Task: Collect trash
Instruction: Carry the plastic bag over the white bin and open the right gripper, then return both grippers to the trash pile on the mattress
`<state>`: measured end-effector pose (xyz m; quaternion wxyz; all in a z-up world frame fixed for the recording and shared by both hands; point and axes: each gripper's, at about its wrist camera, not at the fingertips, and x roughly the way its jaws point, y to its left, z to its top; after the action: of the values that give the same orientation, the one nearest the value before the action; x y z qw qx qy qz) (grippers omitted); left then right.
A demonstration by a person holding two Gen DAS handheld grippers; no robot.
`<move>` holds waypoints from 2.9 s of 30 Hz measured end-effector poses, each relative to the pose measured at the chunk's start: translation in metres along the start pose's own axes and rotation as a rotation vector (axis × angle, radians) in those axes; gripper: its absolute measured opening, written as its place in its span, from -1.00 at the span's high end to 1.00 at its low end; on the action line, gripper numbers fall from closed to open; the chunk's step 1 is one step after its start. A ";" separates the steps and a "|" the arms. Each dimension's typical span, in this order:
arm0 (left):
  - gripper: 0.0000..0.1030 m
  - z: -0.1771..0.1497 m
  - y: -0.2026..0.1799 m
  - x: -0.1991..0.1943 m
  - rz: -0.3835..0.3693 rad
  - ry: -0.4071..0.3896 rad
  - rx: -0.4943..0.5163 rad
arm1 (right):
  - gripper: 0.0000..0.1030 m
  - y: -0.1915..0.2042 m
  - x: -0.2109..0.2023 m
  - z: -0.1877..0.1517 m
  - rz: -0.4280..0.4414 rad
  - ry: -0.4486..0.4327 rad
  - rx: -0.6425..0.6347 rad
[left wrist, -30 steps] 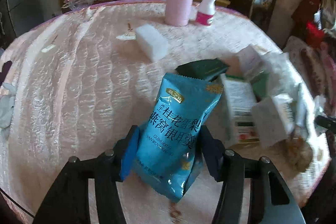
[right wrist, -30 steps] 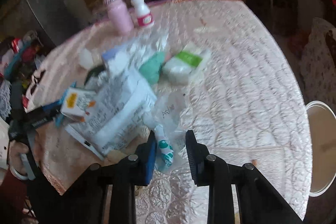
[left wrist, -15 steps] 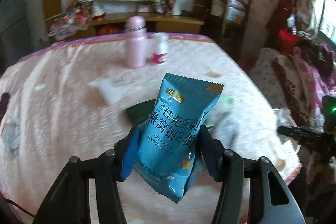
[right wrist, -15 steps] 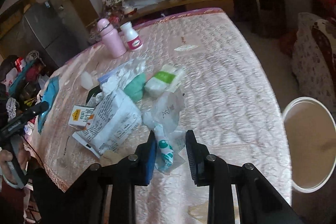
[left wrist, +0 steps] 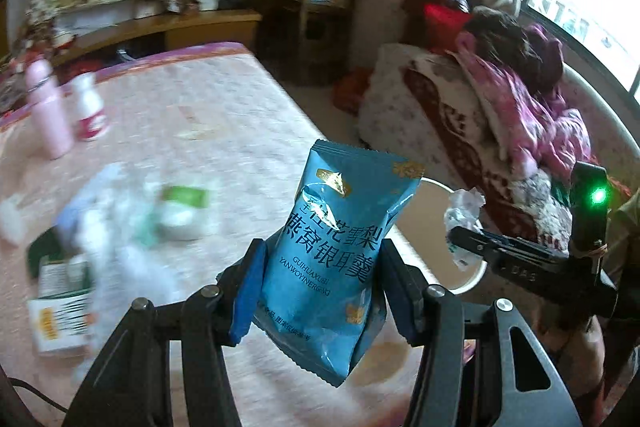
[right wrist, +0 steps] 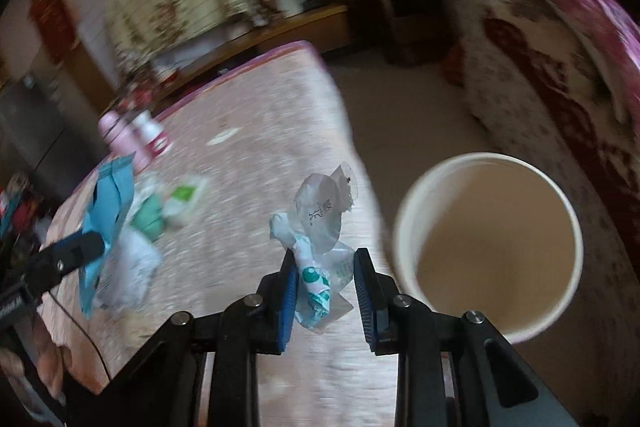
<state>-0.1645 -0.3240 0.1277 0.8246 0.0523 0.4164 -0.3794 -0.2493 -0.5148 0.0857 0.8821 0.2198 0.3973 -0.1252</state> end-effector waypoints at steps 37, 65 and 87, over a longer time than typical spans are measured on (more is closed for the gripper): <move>-0.45 0.028 -0.093 0.136 -0.105 0.115 -0.002 | -0.59 -0.152 0.027 0.006 -0.201 -0.027 0.297; -0.46 0.014 -0.001 -0.007 0.201 -0.114 -0.026 | -0.58 -0.009 0.012 0.004 -0.110 -0.042 0.037; -0.46 -0.024 0.104 -0.068 0.342 -0.163 -0.174 | -0.58 0.097 0.004 -0.006 -0.035 -0.037 -0.131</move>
<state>-0.1350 -0.2010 0.1380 0.9094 0.0200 0.3645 -0.1993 -0.2123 -0.4276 0.1066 0.8995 0.1524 0.3921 -0.1182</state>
